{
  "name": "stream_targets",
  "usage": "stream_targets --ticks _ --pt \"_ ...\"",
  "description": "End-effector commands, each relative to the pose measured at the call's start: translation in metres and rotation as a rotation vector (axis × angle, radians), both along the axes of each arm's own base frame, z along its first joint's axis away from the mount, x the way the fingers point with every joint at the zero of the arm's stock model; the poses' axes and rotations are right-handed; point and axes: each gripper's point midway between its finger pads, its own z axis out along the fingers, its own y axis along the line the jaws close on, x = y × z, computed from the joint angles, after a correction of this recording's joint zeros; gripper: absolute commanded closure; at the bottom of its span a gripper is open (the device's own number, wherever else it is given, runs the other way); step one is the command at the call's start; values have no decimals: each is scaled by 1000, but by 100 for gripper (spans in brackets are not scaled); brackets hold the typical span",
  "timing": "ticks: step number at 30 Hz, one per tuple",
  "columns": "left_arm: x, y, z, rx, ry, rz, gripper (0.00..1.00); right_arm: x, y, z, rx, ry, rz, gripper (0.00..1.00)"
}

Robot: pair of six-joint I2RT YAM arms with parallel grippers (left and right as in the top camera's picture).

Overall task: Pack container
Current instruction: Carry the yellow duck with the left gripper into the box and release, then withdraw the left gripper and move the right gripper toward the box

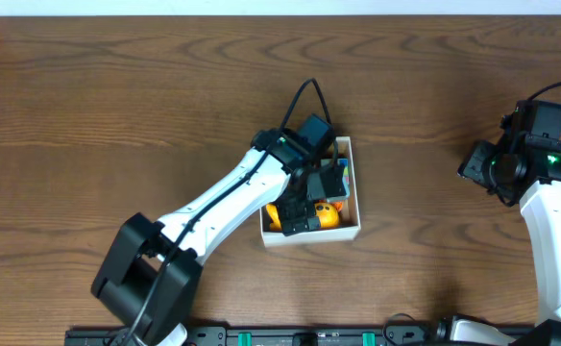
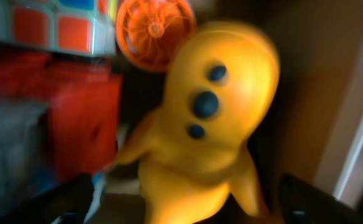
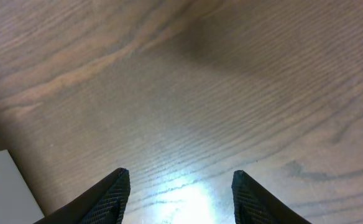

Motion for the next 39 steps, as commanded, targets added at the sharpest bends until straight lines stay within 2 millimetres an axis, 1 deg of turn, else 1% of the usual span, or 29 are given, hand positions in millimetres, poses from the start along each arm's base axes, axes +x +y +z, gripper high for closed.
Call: stream_targets --ticks 1,5,8,11,15,18,20,21,23,24,27,28,29,30,32,33,35,37,39 --pt "4 -3 25 -41 -58 -1 2 4 -2 3 -2 -9 -4 44" --pt "17 3 64 -68 -196 26 2 4 -2 3 -1 -9 -4 44" --pt "25 16 93 -92 -291 84 2 4 -2 3 -2 -9 -3 45" --pt "32 36 117 -126 -344 160 2 4 -1 3 -8 -5 15 48" --pt "50 75 141 -158 -396 357 2 4 2 3 -13 -3 38 48" --pt "68 111 149 -170 -408 554 2 7 12 3 -22 -5 86 48" --pt "79 140 150 -173 -397 720 2 9 21 4 -44 -8 120 49" --pt "82 149 149 -173 -392 775 2 10 24 4 -56 -8 131 49" --pt "90 172 150 -183 -388 909 2 15 36 6 -83 -19 183 51" --pt "95 185 152 -194 -388 995 2 19 47 8 -96 -35 227 51" --pt "102 209 154 -216 -391 1145 2 34 78 15 -133 -102 387 53" --pt "105 218 155 -226 -391 1204 2 39 88 19 -151 -127 445 52" --pt "107 225 156 -239 -390 1259 2 44 101 23 -168 -160 515 46" --pt "109 233 157 -252 -391 1316 2 49 116 27 -169 -197 581 33" --pt "113 246 160 -281 -393 1414 2 55 141 34 -150 -258 664 3" --pt "115 252 161 -291 -395 1451 2 59 148 39 -151 -289 681 1" --pt "118 261 163 -299 -413 1476 2 71 157 51 -179 -366 702 1" --pt "118 268 164 -297 -421 1493 2 82 161 64 -192 -436 699 1" --pt "118 272 163 -293 -422 1505 2 88 157 69 -209 -462 681 1"
